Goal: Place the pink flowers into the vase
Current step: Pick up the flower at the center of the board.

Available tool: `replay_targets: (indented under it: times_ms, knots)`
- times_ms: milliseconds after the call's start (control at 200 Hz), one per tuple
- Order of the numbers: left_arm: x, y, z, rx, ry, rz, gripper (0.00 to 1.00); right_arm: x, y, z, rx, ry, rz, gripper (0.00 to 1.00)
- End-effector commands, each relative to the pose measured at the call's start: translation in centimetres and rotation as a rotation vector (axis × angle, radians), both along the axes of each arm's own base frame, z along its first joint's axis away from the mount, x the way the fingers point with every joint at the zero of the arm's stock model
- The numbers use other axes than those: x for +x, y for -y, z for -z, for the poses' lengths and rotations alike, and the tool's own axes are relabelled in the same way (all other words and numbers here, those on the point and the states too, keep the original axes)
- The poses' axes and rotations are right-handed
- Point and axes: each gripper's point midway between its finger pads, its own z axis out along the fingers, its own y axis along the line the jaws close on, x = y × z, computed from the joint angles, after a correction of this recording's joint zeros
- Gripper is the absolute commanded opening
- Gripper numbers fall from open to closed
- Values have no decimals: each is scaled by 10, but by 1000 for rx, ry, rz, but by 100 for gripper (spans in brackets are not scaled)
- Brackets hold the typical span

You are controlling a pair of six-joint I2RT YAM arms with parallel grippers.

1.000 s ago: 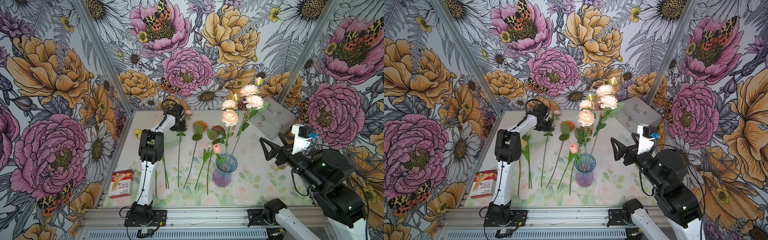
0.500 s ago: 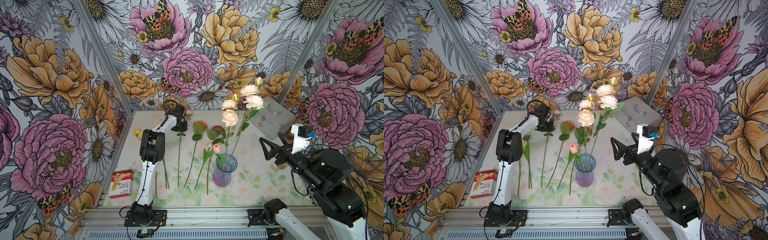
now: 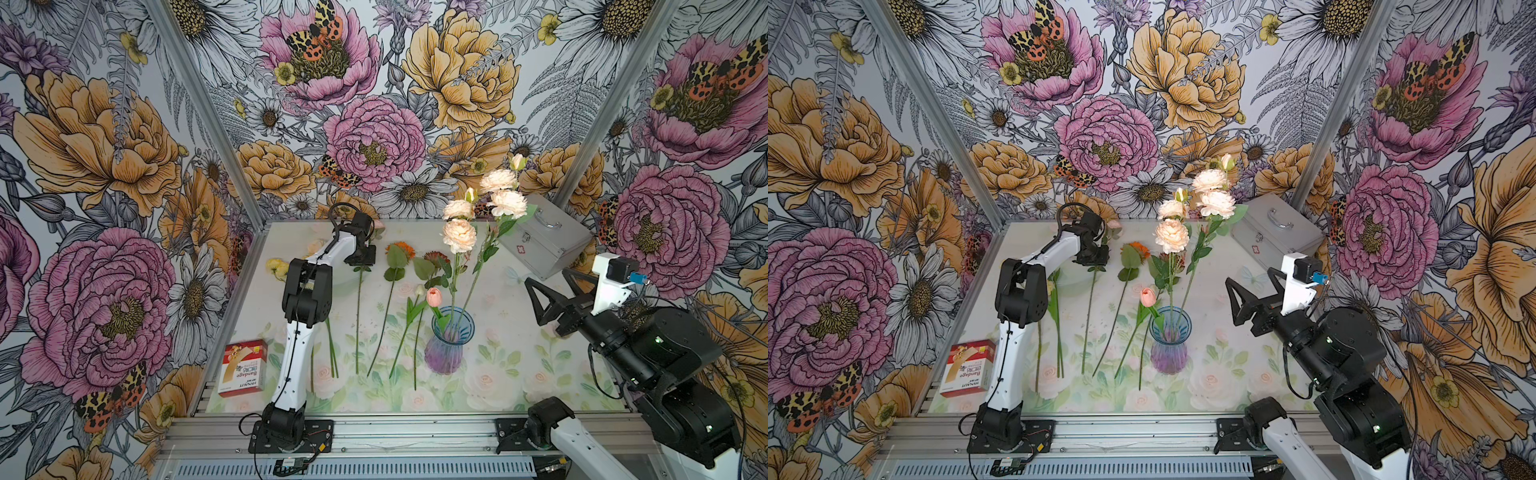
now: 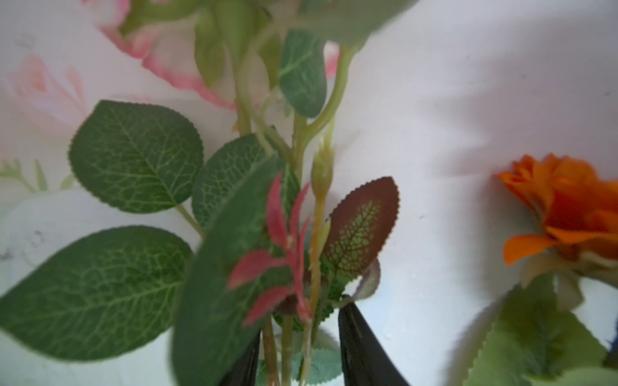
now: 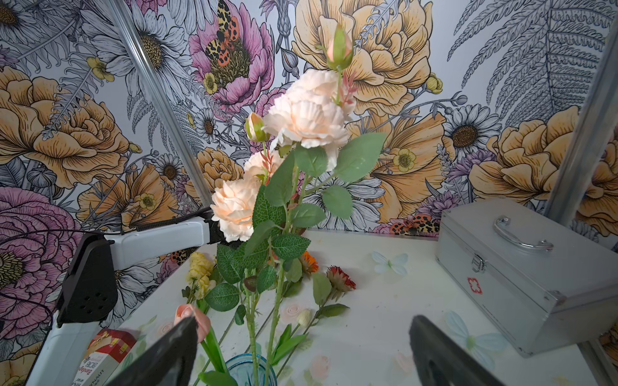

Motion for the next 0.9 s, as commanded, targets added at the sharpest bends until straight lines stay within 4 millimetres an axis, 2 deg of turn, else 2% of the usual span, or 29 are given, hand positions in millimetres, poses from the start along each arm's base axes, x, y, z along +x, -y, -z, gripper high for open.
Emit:
replay_targets:
  times_ms: [0,150,260,370,470,631,761,896]
  knots:
    - [-10,-3,19,28,-51,-9,32,-4,5,-7,12,18,18,100]
    - [-8,-3,13,19,-42,-15,9,-4,4,-6,10,16,15,100]
    - [-5,-5,0,2,-19,-30,3,-4,3,-6,8,16,11,100]
    - [2,-6,-29,-36,31,-45,1,-4,3,-7,4,18,7,100]
    - [11,-7,-68,-90,100,-60,0,-3,1,-10,-2,21,0,100]
    - [17,-8,-152,-162,254,-49,0,0,-4,-17,-16,30,-24,100]
    - [9,-8,-224,-211,385,-14,0,4,-14,-30,-29,48,-71,100]
    - [-11,-2,-286,-253,497,51,1,11,-29,-53,-29,89,-143,100]
